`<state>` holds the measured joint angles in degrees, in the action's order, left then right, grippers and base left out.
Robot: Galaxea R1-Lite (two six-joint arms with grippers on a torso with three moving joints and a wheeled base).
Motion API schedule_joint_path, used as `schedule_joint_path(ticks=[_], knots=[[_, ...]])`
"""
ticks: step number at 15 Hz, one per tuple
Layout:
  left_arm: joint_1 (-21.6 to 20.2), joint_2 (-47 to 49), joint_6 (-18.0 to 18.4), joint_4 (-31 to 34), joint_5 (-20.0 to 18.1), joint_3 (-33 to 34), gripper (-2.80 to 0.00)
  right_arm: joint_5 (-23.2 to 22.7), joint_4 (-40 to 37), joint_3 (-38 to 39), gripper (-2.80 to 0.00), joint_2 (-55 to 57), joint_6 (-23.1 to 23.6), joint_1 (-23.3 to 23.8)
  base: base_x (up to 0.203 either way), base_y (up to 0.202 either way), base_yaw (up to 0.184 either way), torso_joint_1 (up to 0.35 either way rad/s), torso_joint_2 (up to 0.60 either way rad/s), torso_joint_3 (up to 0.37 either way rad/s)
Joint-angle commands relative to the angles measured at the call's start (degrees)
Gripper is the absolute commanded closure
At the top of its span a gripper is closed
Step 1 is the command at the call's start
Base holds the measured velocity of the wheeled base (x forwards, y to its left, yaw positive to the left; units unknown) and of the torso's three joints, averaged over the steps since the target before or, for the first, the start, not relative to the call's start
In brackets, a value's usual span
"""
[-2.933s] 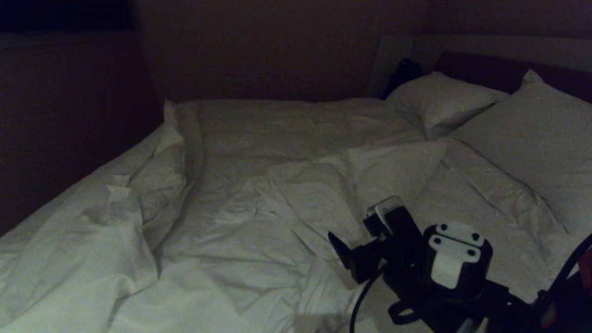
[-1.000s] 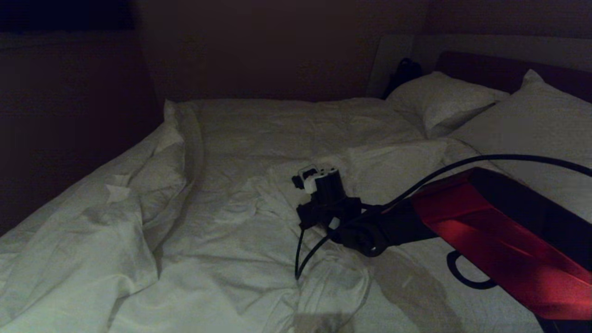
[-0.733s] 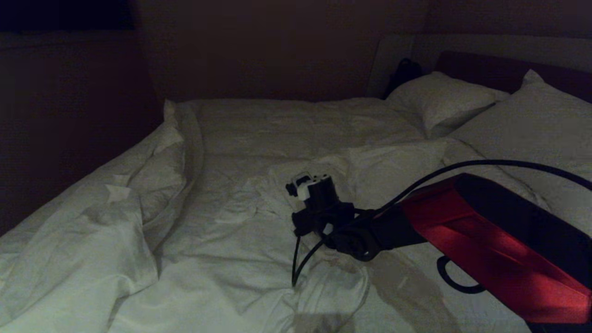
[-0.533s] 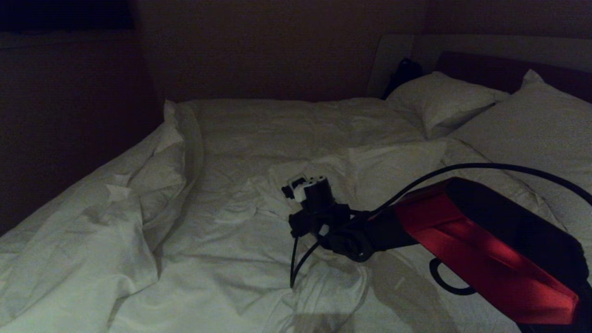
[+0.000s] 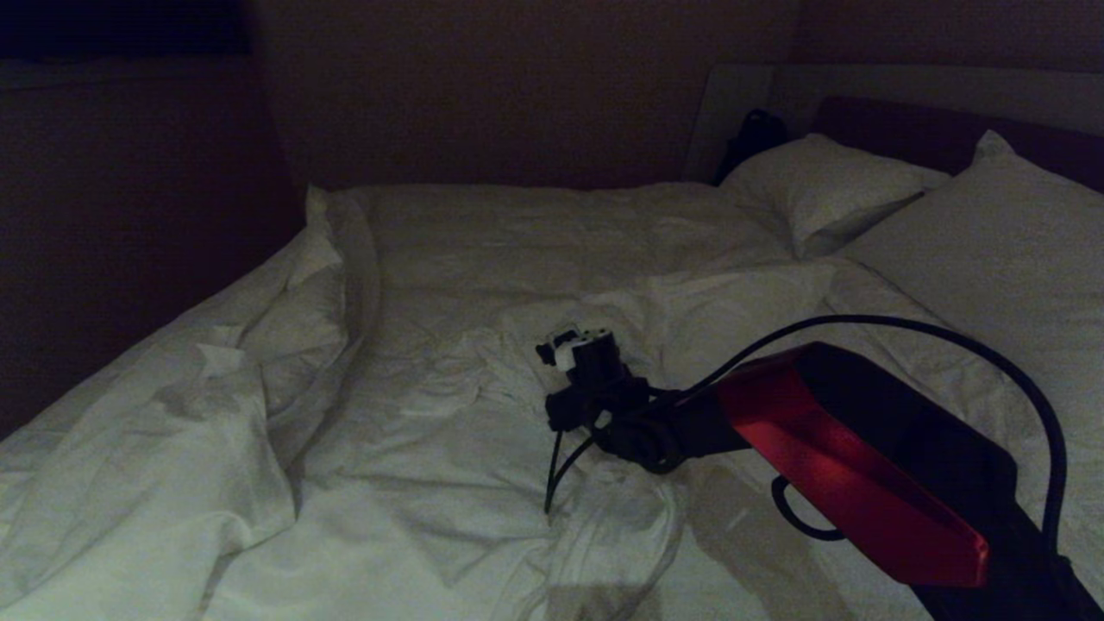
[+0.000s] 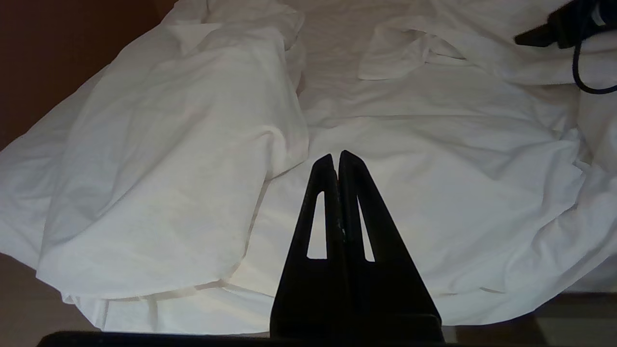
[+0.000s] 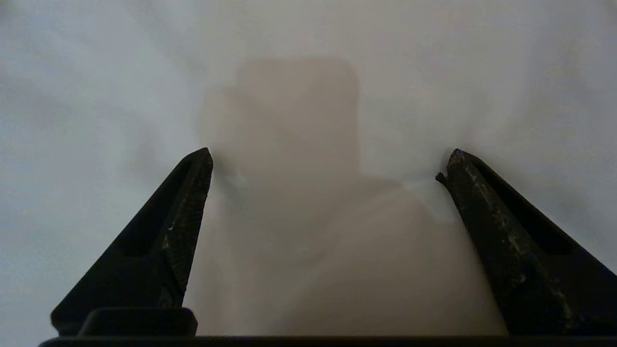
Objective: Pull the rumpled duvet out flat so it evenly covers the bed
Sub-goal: Flatten the corners of the folded blanket
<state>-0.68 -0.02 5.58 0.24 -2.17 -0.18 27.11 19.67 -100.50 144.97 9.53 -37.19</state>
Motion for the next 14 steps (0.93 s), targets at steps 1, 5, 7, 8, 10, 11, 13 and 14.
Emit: schedule_joint_path(ticks=[1, 5, 7, 8, 10, 11, 13, 14], knots=[[0.0, 0.0, 0.0, 0.0, 0.0, 0.0, 0.00, 0.2, 0.0, -0.6, -2.80, 1.2, 0.0, 0.7, 0.000, 0.000, 0.000, 0.000, 0.00, 0.000], [0.0, 0.0, 0.0, 0.0, 0.0, 0.0, 0.00, 0.1, 0.0, -1.5, -2.80, 2.9, -0.8, 2.8, 0.000, 0.000, 0.000, 0.000, 0.00, 0.000], [0.0, 0.0, 0.0, 0.0, 0.0, 0.0, 0.00, 0.1, 0.1, -1.5, 0.00, 2.7, -0.9, 3.0, 0.000, 0.000, 0.000, 0.000, 0.00, 0.000], [0.0, 0.0, 0.0, 0.0, 0.0, 0.1, 0.00, 0.1, 0.1, -1.4, 0.00, 2.4, -1.0, 3.2, 0.000, 0.000, 0.000, 0.000, 0.00, 0.000], [0.0, 0.0, 0.0, 0.0, 0.0, 0.0, 0.00, 0.1, 0.1, -1.3, 0.00, 2.2, -1.2, 3.2, 0.000, 0.000, 0.000, 0.000, 0.00, 0.000], [0.0, 0.0, 0.0, 0.0, 0.0, 0.1, 0.00, 0.1, 0.1, -1.2, 0.00, 2.0, -1.2, 3.2, 0.000, 0.000, 0.000, 0.000, 0.00, 0.000], [-0.1, 0.0, 0.0, 0.0, 0.0, 0.0, 0.00, 0.2, 0.1, -1.1, 0.00, 1.3, -1.5, 3.2, 0.000, 0.000, 0.000, 0.000, 0.00, 0.000], [0.0, 0.0, 0.0, 0.0, 0.0, 0.0, 0.00, 0.2, 0.1, -0.9, 0.00, 0.2, -2.0, 3.2, 0.000, 0.000, 0.000, 0.000, 0.00, 0.000]])
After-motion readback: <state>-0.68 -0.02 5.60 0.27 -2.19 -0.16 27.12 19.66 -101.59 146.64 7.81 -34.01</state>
